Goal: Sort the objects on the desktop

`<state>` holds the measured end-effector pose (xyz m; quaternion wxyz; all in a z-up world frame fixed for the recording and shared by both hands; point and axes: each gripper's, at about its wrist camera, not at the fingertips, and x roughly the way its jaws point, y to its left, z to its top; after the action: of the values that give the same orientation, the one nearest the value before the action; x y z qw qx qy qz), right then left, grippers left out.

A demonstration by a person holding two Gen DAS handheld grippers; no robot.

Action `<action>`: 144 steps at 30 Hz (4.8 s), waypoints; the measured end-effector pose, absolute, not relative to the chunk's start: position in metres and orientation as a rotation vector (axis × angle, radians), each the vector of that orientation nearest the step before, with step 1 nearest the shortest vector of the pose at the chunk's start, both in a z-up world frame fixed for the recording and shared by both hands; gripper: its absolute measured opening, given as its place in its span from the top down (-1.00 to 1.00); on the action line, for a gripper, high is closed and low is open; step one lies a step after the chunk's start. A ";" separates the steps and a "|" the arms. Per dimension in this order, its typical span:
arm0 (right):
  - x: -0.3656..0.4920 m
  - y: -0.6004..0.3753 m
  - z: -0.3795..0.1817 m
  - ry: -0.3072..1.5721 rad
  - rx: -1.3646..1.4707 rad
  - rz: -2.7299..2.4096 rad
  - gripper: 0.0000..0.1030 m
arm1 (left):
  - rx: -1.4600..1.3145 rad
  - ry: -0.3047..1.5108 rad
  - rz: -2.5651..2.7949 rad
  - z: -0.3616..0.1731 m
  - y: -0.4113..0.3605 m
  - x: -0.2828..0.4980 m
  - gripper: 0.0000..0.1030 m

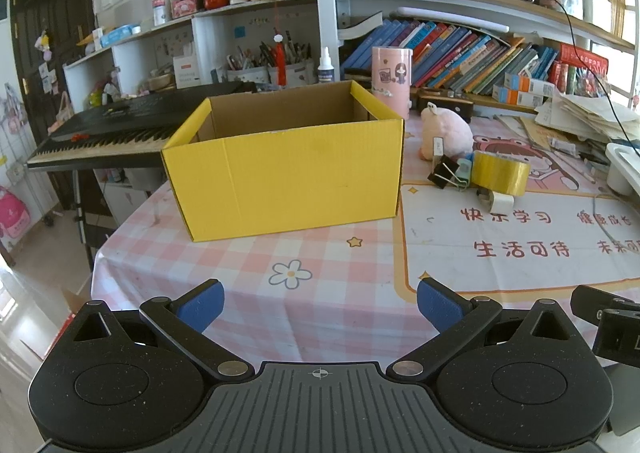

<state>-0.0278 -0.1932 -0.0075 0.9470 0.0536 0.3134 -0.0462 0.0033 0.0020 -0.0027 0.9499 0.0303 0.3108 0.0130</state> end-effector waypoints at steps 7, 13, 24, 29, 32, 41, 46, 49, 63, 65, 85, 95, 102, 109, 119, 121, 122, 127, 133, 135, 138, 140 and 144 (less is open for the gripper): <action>-0.026 -0.191 -0.007 0.640 0.107 -0.089 -1.00 | 0.061 0.635 0.029 -0.003 0.003 0.004 -1.00; -0.026 -0.191 -0.007 0.640 0.106 -0.089 -1.00 | 0.059 0.639 0.028 -0.004 0.005 0.004 -1.00; -0.020 -0.185 -0.010 0.652 0.097 -0.086 -1.00 | 0.049 0.663 0.018 -0.006 0.008 0.011 -1.00; -0.017 -0.185 -0.009 0.654 0.097 -0.082 -1.00 | 0.059 0.658 0.008 -0.005 0.007 0.012 -1.00; -0.016 -0.185 -0.009 0.654 0.099 -0.081 -1.00 | 0.064 0.660 0.004 -0.005 0.007 0.013 -1.00; -0.014 -0.187 -0.008 0.639 0.102 -0.085 -1.00 | 0.068 0.656 -0.006 -0.004 0.004 0.016 -1.00; -0.015 -0.188 -0.008 0.638 0.104 -0.087 -1.00 | 0.067 0.661 -0.001 -0.005 0.003 0.017 -1.00; -0.014 -0.188 -0.009 0.640 0.102 -0.084 -1.00 | 0.064 0.665 0.004 -0.006 0.004 0.018 -1.00; -0.007 -0.184 -0.009 0.636 0.085 -0.056 -1.00 | 0.057 0.661 0.019 -0.006 0.006 0.020 -1.00; -0.006 -0.184 -0.009 0.635 0.083 -0.053 -1.00 | 0.058 0.659 0.018 -0.006 0.006 0.020 -1.00; -0.002 -0.188 -0.007 0.629 0.099 -0.045 -1.00 | 0.056 0.644 -0.011 -0.004 0.000 0.025 -1.00; 0.001 -0.191 -0.006 0.623 0.100 -0.011 -1.00 | 0.048 0.636 -0.016 -0.002 -0.004 0.028 -1.00; 0.008 -0.199 -0.009 0.639 0.092 -0.017 -1.00 | 0.048 0.645 0.003 -0.001 -0.010 0.032 -1.00; 0.017 -0.208 -0.011 0.645 0.092 -0.003 -1.00 | 0.041 0.654 0.029 -0.002 -0.018 0.038 -1.00; 0.039 -0.222 -0.008 0.648 0.087 0.042 -1.00 | 0.026 0.663 0.074 -0.001 -0.029 0.047 -1.00; 0.044 -0.222 -0.008 0.653 0.081 0.061 -1.00 | 0.015 0.667 0.091 -0.002 -0.029 0.049 -1.00; 0.047 -0.222 -0.008 0.654 0.077 0.070 -1.00 | 0.011 0.669 0.098 -0.002 -0.029 0.050 -1.00; 0.060 -0.225 -0.006 0.659 0.062 0.112 -1.00 | -0.004 0.675 0.139 -0.002 -0.032 0.055 -1.00; 0.076 -0.228 -0.004 0.655 0.038 0.168 -1.00 | -0.020 0.677 0.181 -0.001 -0.038 0.063 -1.00; 0.081 -0.230 -0.003 0.652 0.033 0.182 -1.00 | -0.025 0.677 0.192 -0.001 -0.042 0.066 -1.00; 0.090 -0.236 -0.002 0.651 0.028 0.201 -1.00 | -0.032 0.675 0.207 -0.001 -0.047 0.071 -1.00; 0.096 -0.239 -0.001 0.651 0.026 0.212 -1.00 | -0.036 0.674 0.218 -0.001 -0.051 0.074 -1.00; 0.108 -0.246 -0.002 0.659 0.021 0.239 -1.00 | -0.042 0.673 0.244 -0.001 -0.057 0.078 -1.00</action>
<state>0.1080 -0.2457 -0.0015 0.9392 0.0103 0.3227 0.1170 0.0782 -0.0573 -0.0008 0.9364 -0.0204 0.3294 0.1196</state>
